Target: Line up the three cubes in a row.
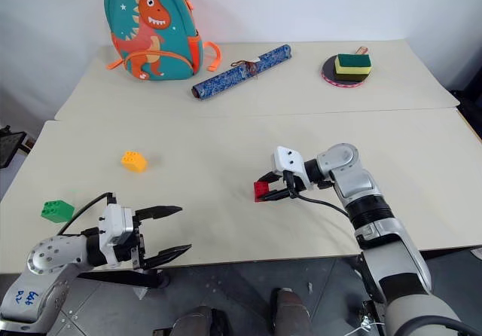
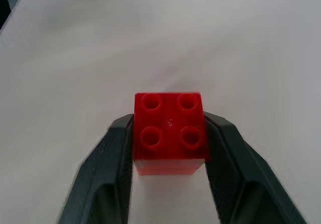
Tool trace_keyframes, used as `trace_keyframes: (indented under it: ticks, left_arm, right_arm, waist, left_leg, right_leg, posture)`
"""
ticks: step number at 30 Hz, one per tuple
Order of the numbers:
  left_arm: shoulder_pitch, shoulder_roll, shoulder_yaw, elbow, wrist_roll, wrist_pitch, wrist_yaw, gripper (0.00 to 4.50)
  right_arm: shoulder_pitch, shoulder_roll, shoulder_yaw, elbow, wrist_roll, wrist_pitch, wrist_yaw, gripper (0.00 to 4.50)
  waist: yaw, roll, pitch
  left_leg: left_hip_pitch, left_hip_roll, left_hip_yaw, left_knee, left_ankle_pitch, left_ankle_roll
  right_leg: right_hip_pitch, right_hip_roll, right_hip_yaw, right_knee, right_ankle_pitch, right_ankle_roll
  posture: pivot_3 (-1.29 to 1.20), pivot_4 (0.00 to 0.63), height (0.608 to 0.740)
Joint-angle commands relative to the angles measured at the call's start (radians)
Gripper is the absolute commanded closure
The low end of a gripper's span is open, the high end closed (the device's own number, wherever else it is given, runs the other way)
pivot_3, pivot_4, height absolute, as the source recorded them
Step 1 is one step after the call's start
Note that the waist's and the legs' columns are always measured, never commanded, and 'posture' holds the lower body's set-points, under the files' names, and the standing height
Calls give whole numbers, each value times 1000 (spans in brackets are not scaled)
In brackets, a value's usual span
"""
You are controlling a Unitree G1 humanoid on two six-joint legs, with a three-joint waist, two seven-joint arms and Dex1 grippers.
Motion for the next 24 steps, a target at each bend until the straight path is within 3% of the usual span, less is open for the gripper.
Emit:
trace_keyframes:
  ticks: [1,5,10,14,17,20,24]
  left_arm:
    - [59,-14,38,-64,-8,-3,39,0]
    - [143,-74,142,-47,-9,-43,125,0]
    - [233,-211,289,-36,-20,-105,271,0]
    - [365,-428,448,12,4,-227,457,0]
    - [393,-541,542,69,-17,-271,584,0]
    - [398,-594,587,112,-45,-293,638,0]
    - [382,-590,573,120,-43,-295,649,0]
  right_arm:
    - [10,9,-17,-39,1,10,-53,1344]
    - [39,-21,-85,-124,96,16,-11,37]
    - [88,-47,-209,-152,262,-72,89,8]
    - [226,-82,-271,-253,405,-64,148,8]
    - [309,-27,-303,-316,474,-102,118,8]
    - [348,-5,-293,-352,496,-98,115,8]
    - [351,14,-282,-352,505,-113,119,8]
  waist:
    - [-6,0,0]
    - [-13,0,0]
    - [-13,0,0]
    - [-12,-1,0]
    - [-13,-3,1]
    - [-14,-3,1]
    - [-10,-7,-1]
  left_leg:
    - [0,0,0,0,0,0]
    - [-1,0,0,0,0,0]
    - [0,1,0,-1,0,0]
    - [1,1,-1,-2,-3,1]
    - [1,1,0,-2,-5,2]
    - [2,1,1,0,-5,3]
    - [3,-1,1,0,-5,5]
  right_leg:
    - [0,0,0,0,0,0]
    - [-1,0,0,0,0,0]
    - [1,1,-1,-6,0,0]
    - [2,0,-1,-7,0,0]
    - [2,0,-2,-9,0,0]
    - [3,-1,-2,-9,0,0]
    - [4,-3,-2,-9,0,0]
  posture:
    - [0,150,740]
    - [0,150,740]
    - [0,150,740]
    - [0,150,740]
    - [0,150,740]
    - [0,150,740]
    - [0,150,740]
